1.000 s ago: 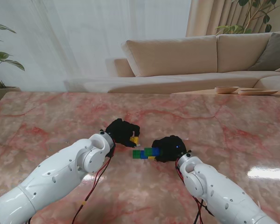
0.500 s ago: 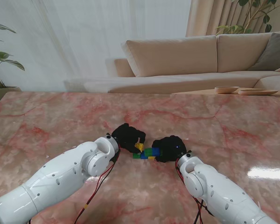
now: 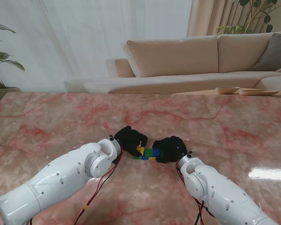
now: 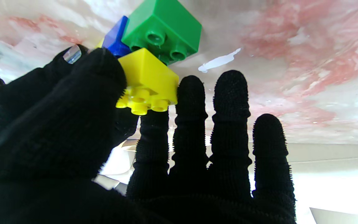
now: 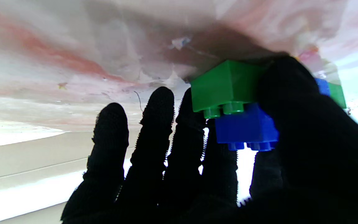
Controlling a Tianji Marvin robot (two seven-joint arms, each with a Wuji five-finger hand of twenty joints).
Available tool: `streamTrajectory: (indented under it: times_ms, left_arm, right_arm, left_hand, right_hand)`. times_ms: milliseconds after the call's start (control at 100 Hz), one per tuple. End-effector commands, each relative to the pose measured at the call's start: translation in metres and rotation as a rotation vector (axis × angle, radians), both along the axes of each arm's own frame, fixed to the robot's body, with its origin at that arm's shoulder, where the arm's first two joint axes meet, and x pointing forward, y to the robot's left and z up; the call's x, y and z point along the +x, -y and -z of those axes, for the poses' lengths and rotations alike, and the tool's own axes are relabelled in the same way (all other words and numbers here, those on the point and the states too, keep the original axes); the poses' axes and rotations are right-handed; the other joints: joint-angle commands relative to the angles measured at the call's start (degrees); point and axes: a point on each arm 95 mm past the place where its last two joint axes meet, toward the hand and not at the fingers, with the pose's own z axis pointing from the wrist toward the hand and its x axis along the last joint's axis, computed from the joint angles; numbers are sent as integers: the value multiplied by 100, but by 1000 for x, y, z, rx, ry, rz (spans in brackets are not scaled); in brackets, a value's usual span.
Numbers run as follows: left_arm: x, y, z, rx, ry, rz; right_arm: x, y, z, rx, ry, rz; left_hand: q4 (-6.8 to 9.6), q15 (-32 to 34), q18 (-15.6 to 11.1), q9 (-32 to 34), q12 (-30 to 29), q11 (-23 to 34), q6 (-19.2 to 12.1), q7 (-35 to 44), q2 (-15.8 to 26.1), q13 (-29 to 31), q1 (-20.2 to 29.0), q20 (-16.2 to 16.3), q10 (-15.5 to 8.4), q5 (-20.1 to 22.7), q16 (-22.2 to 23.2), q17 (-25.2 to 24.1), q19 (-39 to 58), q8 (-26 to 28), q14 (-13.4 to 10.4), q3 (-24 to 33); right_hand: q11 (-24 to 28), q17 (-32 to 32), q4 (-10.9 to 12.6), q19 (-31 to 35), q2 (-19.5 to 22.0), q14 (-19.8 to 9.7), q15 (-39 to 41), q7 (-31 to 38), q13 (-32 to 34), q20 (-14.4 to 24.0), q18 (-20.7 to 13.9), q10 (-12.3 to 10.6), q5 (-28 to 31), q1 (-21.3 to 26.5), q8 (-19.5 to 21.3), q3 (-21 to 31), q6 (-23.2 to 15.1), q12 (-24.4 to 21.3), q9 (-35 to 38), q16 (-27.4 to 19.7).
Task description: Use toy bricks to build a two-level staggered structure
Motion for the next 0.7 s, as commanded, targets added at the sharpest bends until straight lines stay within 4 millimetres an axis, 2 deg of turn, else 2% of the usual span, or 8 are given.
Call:
streamTrajectory:
  times_ms: [0, 690]
  left_arm:
    - [0, 3, 2, 0, 3, 6]
    - [0, 10, 7, -11, -4, 11]
  right_arm:
    - [-7, 4, 12, -15, -42, 10]
    - [-8, 4, 13, -10, -43, 12]
  left_hand:
    - [60, 235, 102, 300, -62, 204, -574, 719, 285, 268, 128, 129, -120, 740, 91, 18, 276, 214, -103, 250]
    - [29, 270, 74, 287, -101, 333, -577, 797, 232, 329, 65, 160, -119, 711, 138, 44, 305, 271, -136, 195]
  right_hand:
    - [38, -49, -71, 72, 206, -146, 45, 383, 101, 91, 41, -91, 367, 286, 53, 512, -689, -57, 236, 99]
    - [44, -51, -75, 68, 226, -136, 50, 387, 99, 93, 43, -79, 376, 260, 54, 511, -679, -52, 239, 104]
